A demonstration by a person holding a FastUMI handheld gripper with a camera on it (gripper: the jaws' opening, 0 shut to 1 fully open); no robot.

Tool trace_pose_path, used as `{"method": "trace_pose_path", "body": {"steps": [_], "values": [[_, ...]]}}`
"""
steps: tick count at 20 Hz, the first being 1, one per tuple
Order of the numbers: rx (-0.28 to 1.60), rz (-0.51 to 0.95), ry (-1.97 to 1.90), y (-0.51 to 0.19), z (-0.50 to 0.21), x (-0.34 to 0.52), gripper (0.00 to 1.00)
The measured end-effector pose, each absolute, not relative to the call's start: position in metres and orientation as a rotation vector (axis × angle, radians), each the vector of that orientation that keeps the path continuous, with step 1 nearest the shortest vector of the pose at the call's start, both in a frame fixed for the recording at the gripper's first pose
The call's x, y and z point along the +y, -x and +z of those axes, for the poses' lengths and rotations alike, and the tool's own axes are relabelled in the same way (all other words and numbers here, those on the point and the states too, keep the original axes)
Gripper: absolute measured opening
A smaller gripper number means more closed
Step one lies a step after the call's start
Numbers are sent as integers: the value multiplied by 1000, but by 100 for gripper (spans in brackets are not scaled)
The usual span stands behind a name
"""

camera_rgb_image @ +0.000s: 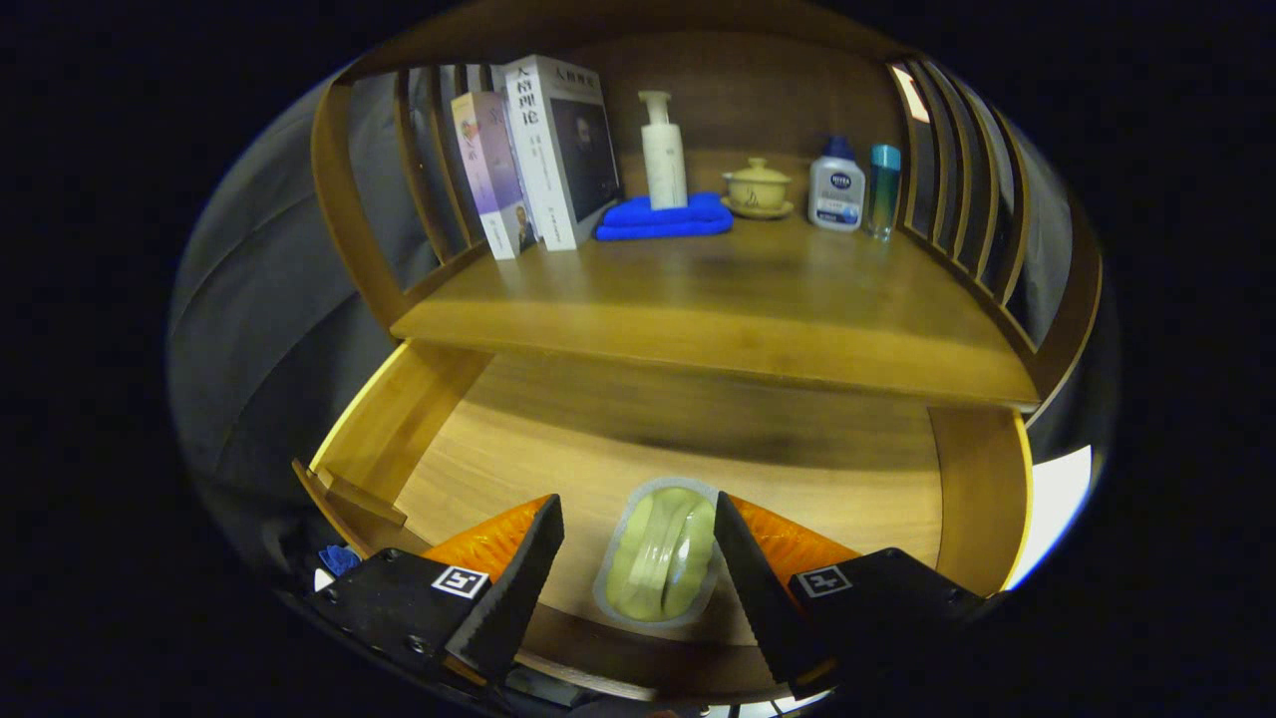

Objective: Pull open the drawer, take out the items inside it, and place them on the countertop above the cabinet.

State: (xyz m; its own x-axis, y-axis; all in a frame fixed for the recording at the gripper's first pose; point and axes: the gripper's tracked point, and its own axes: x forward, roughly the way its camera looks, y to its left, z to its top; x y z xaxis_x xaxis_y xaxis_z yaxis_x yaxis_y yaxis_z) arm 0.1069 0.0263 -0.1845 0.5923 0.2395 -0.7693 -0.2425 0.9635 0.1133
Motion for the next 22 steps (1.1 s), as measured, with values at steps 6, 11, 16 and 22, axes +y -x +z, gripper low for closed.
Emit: {"method": "trace_pose_path", "body": {"steps": [6,11,16,22], "values": [[988,264,-24,-106,-208,24,90],[1007,255,-79,-105,-216,26,37],[957,285,-93,-103,-210,31,23],[828,301,-108,-106,-177,33,23]]}}
